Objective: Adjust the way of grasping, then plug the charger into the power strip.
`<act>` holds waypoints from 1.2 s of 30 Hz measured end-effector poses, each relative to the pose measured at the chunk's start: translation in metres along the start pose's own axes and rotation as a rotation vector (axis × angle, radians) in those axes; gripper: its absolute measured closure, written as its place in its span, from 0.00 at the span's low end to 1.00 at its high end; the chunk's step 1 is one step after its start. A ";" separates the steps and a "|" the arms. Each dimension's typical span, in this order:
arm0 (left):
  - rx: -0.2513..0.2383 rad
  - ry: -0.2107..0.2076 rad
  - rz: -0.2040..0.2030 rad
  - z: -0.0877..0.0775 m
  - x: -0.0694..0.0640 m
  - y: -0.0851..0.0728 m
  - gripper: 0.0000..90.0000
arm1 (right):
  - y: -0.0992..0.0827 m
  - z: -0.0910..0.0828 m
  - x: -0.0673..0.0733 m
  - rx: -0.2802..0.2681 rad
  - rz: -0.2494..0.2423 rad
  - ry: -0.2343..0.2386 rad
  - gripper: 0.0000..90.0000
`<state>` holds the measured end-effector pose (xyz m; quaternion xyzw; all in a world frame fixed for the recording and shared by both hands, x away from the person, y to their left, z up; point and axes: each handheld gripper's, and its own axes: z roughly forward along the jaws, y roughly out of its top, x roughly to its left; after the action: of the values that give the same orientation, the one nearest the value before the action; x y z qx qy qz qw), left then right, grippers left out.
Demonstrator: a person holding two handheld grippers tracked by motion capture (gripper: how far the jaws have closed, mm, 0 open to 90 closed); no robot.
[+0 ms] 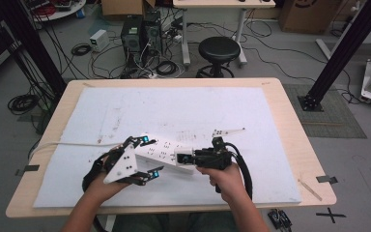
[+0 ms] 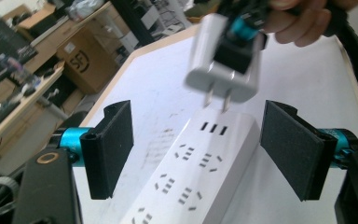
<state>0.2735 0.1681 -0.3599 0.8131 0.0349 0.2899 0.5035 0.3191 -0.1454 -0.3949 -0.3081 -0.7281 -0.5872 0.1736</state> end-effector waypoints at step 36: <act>0.158 0.053 -0.151 -0.029 0.051 -0.026 0.27 | 0.011 -0.013 -0.003 -0.031 -0.078 -0.118 0.70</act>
<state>0.3070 0.2218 -0.3503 0.8373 0.1324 0.2689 0.4572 0.3271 -0.1568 -0.3847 -0.3160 -0.7394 -0.5856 0.1025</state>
